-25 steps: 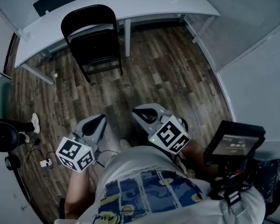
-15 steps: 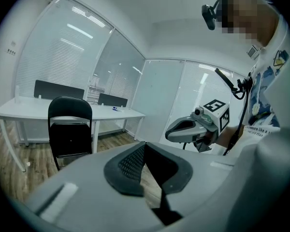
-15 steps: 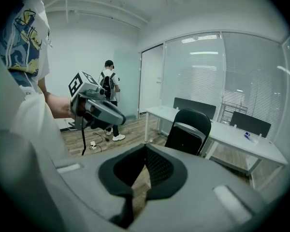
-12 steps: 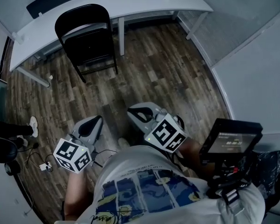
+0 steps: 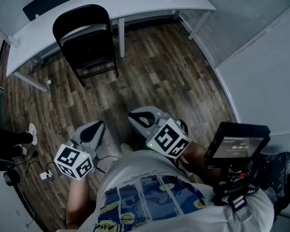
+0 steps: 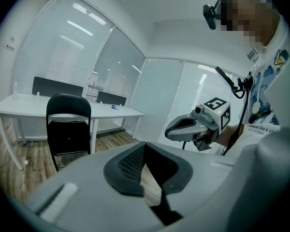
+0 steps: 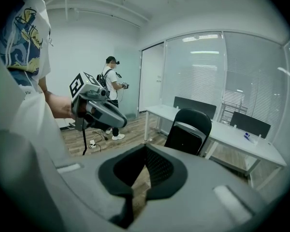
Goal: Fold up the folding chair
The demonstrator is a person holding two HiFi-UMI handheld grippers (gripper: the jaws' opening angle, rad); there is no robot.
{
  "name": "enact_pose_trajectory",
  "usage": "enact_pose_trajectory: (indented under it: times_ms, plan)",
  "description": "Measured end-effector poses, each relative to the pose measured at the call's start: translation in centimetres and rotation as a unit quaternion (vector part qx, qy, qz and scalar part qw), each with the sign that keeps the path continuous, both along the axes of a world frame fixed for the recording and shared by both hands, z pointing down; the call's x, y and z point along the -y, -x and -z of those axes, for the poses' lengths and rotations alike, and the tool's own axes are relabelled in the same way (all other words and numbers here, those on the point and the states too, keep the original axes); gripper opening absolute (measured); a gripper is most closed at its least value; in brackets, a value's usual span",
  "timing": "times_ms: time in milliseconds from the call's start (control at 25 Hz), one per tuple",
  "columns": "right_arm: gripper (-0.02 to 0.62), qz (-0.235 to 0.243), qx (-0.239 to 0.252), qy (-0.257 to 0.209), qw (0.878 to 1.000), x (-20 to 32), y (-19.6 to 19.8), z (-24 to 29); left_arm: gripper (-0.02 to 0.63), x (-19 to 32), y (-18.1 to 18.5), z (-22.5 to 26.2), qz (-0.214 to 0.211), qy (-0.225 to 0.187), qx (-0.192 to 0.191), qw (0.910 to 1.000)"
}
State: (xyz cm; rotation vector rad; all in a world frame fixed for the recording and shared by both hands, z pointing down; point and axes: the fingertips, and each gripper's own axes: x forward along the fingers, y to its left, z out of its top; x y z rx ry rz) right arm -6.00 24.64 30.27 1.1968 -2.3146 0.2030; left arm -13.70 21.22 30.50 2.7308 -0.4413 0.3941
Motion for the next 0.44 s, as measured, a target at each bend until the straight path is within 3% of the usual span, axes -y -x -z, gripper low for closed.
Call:
enact_pose_trajectory:
  times_ms: [440]
  plan:
    - [0.002,0.011,-0.005,-0.002,1.0,0.97,-0.2,0.08,0.006,0.87,-0.19,-0.34,0.007,0.004,0.003,1.0]
